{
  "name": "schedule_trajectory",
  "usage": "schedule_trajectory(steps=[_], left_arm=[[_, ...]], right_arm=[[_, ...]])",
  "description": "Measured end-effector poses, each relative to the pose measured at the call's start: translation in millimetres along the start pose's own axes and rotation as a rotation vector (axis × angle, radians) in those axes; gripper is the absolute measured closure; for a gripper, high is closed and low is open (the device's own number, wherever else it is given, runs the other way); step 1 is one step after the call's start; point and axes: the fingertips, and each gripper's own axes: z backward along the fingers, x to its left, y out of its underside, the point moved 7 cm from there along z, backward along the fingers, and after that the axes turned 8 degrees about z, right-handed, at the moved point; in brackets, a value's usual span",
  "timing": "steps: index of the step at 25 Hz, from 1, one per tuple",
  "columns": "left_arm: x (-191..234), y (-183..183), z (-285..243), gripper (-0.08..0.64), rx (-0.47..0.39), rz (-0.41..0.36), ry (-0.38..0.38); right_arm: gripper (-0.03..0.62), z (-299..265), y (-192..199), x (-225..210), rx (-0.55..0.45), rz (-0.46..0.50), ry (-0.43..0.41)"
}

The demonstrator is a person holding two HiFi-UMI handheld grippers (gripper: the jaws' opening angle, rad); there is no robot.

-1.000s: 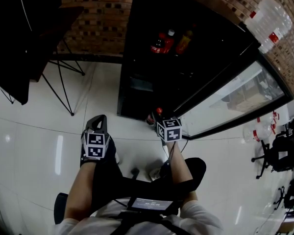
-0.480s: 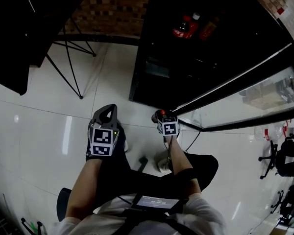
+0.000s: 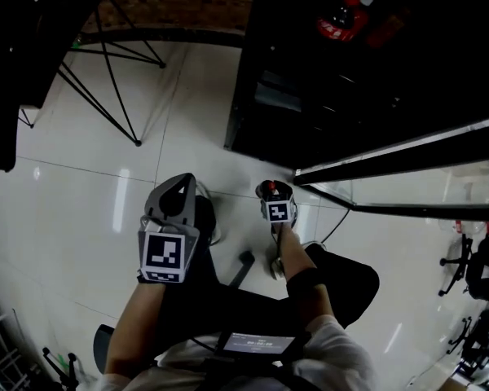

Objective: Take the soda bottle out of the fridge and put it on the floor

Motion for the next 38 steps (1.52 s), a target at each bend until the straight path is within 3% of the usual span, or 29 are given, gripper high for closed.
schedule_trajectory(steps=[12, 25, 29, 33, 38], left_arm=[[-2.0, 1.8, -4.0, 0.56, -0.009, 0.035, 0.005], [-1.1, 6.1, -7.8, 0.56, 0.012, -0.005, -0.001], [-2.1, 7.0, -6.9, 0.56, 0.017, 0.006, -0.006], [-1.5, 8.5, 0.0, 0.56, 0.018, -0.002, -0.008], [0.1, 4.0, -7.6, 0.56, -0.017, -0.024, 0.004]], right_arm=[[0.42, -78.3, 36.6, 21.8, 0.046, 0.043, -0.055], [0.402, -95.0, 50.3, 24.8, 0.062, 0.055, -0.072], [0.318, -82.7, 53.5, 22.4, 0.082, 0.045, -0.075], [0.318, -44.5, 47.6, 25.7, 0.035, -0.01, -0.056], [0.318, 9.4, 18.5, -3.1, -0.07, -0.062, 0.016]])
